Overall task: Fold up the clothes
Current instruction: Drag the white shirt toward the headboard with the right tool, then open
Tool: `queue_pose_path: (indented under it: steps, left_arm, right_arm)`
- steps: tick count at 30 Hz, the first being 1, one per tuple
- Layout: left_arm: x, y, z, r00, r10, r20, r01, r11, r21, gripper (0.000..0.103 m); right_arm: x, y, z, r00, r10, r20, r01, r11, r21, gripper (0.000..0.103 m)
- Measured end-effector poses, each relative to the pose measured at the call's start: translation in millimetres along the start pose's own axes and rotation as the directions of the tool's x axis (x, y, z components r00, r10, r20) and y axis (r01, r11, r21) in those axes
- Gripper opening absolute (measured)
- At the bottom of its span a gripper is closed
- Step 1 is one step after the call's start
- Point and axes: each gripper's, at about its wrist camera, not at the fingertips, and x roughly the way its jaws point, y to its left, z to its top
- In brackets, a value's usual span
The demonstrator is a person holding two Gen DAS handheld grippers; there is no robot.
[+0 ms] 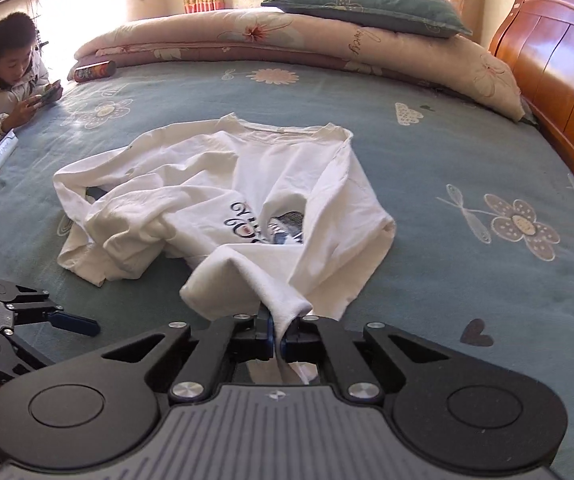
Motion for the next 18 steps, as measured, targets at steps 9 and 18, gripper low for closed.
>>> queue_pose_path:
  steps: [9, 18]
  left_arm:
    - [4, 5, 5, 1.0, -0.011, -0.001, 0.011, 1.0, 0.0, 0.073]
    - [6, 10, 12, 1.0, -0.02, -0.007, 0.02, 1.0, 0.001, 0.074]
  right_arm:
    - [37, -98, 28, 0.933, -0.353, -0.071, 0.35, 0.935, -0.057, 0.003]
    - [90, -187, 43, 0.774, -0.623, -0.116, 0.619, 0.782, -0.072, 0.003]
